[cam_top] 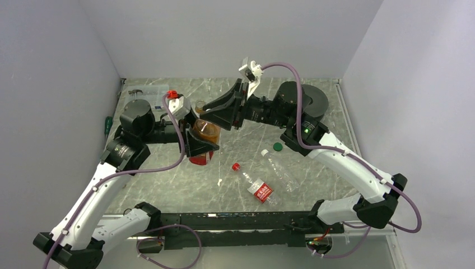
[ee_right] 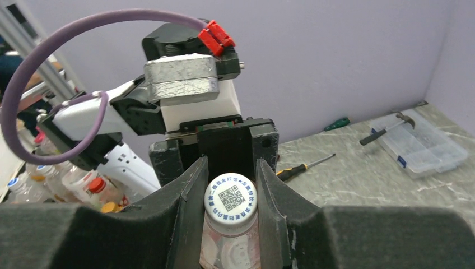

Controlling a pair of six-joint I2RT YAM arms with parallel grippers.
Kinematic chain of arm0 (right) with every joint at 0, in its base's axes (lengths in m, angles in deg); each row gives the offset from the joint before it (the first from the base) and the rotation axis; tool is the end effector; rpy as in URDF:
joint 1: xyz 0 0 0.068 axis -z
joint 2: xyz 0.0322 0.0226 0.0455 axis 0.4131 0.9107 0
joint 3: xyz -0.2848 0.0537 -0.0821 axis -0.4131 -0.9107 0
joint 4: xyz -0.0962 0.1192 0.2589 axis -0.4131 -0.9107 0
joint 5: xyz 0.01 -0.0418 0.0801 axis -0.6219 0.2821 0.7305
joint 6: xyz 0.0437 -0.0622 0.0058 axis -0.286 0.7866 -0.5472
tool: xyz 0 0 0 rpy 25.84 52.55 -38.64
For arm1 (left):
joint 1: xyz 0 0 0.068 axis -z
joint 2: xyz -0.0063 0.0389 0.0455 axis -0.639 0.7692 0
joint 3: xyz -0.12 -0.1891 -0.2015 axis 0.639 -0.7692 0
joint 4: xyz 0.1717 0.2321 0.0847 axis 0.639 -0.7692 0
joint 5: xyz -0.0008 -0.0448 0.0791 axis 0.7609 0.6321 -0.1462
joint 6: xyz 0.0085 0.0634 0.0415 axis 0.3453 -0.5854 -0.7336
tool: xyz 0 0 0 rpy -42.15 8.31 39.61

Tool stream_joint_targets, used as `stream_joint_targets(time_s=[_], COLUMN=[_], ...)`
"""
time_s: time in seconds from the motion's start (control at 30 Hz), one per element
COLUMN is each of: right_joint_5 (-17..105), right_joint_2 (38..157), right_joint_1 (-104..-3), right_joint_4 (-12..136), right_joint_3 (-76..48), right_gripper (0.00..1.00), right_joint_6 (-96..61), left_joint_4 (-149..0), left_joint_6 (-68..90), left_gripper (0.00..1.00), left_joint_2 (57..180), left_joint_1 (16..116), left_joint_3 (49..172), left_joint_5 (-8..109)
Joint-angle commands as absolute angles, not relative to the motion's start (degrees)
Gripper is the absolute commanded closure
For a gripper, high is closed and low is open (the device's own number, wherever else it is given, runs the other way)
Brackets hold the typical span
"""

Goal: Unscrew the bottle caps

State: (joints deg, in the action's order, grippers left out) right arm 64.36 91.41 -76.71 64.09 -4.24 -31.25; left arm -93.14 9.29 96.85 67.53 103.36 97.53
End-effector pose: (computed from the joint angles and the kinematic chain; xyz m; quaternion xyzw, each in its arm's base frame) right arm 0.1869 0.2910 0.5339 -0.3461 0.5402 0.5678 0.5157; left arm 0.1738 -0.1518 0.4554 0.4142 0.5945 -0.5158 0.4572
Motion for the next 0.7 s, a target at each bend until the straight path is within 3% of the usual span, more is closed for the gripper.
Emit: stream_joint_targets(time_s=[0.0,0.03,0.1,0.13,0.2,0.23,0.4,0.67], right_joint_5=[73.92,72.32,64.69,59.42,49.14,44.83,30.74,29.44], right_joint_2=[91.3,91.33,90.87,90.9,91.5,92.52,97.82,99.99], right_joint_1=[-77.4,-77.35,-77.38,-77.4,-77.44,-77.52,-78.53,-80.49], right_joint_4=[69.61,69.17,67.46,65.83,61.29,58.71,46.44,45.73], right_joint_3=[-3.93,-3.95,-3.93,-3.33,-0.86,0.81,9.44,10.01], right_gripper=[1.0,0.9,0.45,0.27,0.06,0.01,0.01,0.12], right_joint_6=[-30.05,-29.89,-29.82,-30.08,-30.85,-31.85,-37.58,-39.75], left_joint_4=[-92.72,-93.43,-95.24,-96.01,-97.68,-98.46,-99.74,-98.21], left_joint_6=[9.53,8.68,6.85,5.87,3.67,2.52,-1.68,-1.42], left_gripper=[0.97,0.97,0.95,0.94,0.92,0.9,0.9,0.9], left_joint_2=[97.69,97.83,97.96,97.91,97.89,97.97,97.42,96.43], left_joint_1=[68.02,68.02,68.02,68.02,68.02,68.02,68.02,68.02], left_joint_3=[104.72,104.96,105.55,105.66,105.74,105.72,104.27,102.79], left_joint_5=[103.19,102.55,99.62,97.26,91.79,89.13,76.47,72.16])
